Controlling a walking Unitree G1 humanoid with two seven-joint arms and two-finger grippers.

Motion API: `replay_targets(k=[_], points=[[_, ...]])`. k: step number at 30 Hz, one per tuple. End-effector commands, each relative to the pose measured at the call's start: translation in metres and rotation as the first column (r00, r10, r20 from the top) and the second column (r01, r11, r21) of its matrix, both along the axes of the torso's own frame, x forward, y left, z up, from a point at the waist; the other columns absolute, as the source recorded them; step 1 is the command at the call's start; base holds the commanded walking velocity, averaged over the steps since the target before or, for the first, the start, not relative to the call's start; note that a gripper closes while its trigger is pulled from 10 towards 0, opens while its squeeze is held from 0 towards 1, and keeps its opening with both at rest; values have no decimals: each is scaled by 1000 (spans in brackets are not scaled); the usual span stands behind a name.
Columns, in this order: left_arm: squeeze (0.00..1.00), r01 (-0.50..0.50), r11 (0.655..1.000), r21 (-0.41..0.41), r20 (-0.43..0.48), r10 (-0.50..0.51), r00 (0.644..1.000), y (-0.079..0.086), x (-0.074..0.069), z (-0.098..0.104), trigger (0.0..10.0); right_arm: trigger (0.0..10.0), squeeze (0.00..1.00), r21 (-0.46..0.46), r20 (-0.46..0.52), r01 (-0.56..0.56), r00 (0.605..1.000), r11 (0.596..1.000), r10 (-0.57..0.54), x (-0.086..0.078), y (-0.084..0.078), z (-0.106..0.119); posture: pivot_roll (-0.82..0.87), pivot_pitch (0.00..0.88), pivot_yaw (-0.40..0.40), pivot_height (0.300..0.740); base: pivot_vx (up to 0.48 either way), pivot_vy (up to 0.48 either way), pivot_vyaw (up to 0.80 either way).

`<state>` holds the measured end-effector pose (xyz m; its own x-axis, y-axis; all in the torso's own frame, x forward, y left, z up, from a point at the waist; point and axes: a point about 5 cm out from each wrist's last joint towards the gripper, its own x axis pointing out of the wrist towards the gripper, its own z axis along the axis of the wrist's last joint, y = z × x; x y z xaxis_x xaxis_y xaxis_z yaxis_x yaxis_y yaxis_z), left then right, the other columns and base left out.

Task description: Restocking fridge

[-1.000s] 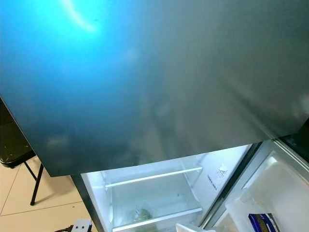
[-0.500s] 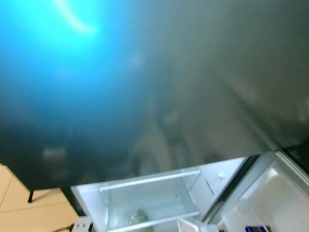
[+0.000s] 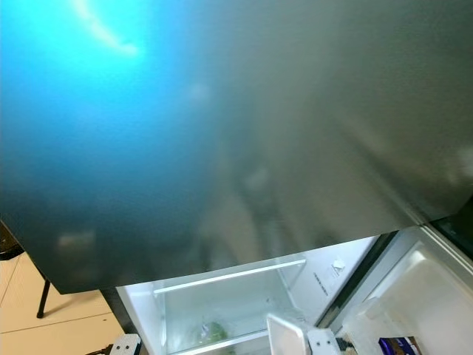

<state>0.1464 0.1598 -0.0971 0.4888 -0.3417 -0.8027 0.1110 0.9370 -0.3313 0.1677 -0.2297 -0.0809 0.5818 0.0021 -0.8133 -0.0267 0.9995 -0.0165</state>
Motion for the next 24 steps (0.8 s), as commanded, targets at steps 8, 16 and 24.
replay_targets(k=[8,16,24], points=[[0,374,927,4,127,-372,920,-22,11,9,10000,10000,0,33,99,85,991,996,-88,14,-25,15,-40,0,-40,740,0,0,0],[0,530,840,114,237,-542,807,-31,33,22,10000,10000,0,59,128,153,979,986,-160,17,-36,21,-38,0,-38,740,0,0,0],[0,507,844,173,318,-535,783,-30,50,32,10000,10000,0,155,171,275,939,949,-300,20,-50,28,-34,0,-39,740,0,0,0]])
